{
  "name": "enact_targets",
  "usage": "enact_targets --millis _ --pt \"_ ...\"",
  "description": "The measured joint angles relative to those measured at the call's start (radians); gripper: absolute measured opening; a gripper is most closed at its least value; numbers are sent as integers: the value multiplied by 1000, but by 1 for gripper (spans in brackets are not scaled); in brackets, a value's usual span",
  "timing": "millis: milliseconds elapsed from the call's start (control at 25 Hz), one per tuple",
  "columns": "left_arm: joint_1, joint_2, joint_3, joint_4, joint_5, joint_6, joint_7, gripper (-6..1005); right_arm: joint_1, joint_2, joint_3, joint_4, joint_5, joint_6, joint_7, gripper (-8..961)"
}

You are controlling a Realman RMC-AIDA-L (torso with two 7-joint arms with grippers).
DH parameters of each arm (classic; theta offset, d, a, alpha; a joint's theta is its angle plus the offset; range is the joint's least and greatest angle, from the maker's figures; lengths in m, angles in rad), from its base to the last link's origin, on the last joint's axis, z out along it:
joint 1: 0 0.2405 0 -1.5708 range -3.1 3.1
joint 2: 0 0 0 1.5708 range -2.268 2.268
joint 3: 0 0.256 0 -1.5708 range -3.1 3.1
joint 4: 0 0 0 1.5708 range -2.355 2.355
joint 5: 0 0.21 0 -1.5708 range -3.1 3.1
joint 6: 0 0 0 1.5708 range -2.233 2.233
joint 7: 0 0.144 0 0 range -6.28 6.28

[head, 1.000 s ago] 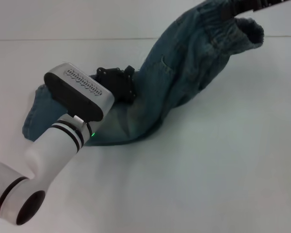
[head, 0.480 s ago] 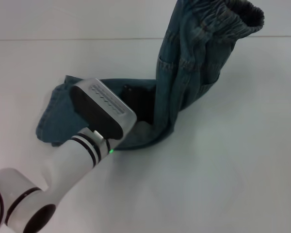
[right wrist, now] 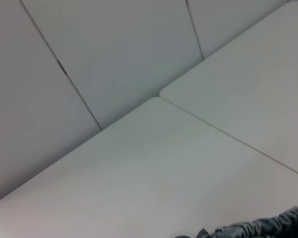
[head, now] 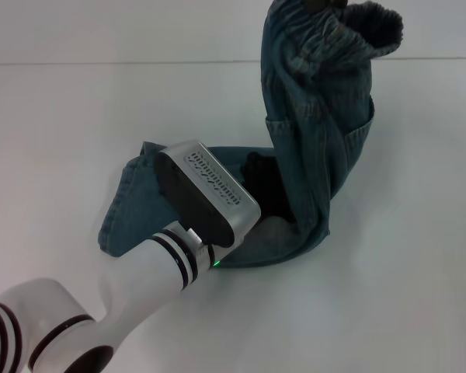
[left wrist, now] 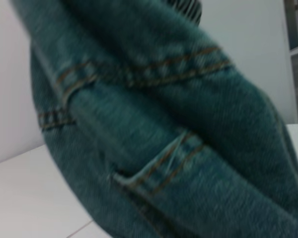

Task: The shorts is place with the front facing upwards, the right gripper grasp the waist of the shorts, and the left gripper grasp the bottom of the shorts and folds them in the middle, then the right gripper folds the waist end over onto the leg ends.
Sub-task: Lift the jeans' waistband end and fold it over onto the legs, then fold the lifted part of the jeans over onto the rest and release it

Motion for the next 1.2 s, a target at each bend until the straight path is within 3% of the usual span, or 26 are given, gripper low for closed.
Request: enact_targets --millis 320,600,960,1080,1200 --pt "67 0 -70 18 16 27 0 1 -9 -11 -9 39 -3 5 -7 86" --pt "204 0 -143 64 17 212 -47 1 -26 -20 -9 51 -4 5 -17 85" --pt "330 4 -205 294 18 382 -498 1 -15 -13 -14 102 -4 28 -56 86" --pt "361 9 -148 420 39 433 -700 1 -3 -11 -41 123 -4 49 -61 86" --pt "407 13 -36 599 84 512 -930 1 6 -5 -75 129 -2 71 -61 86"
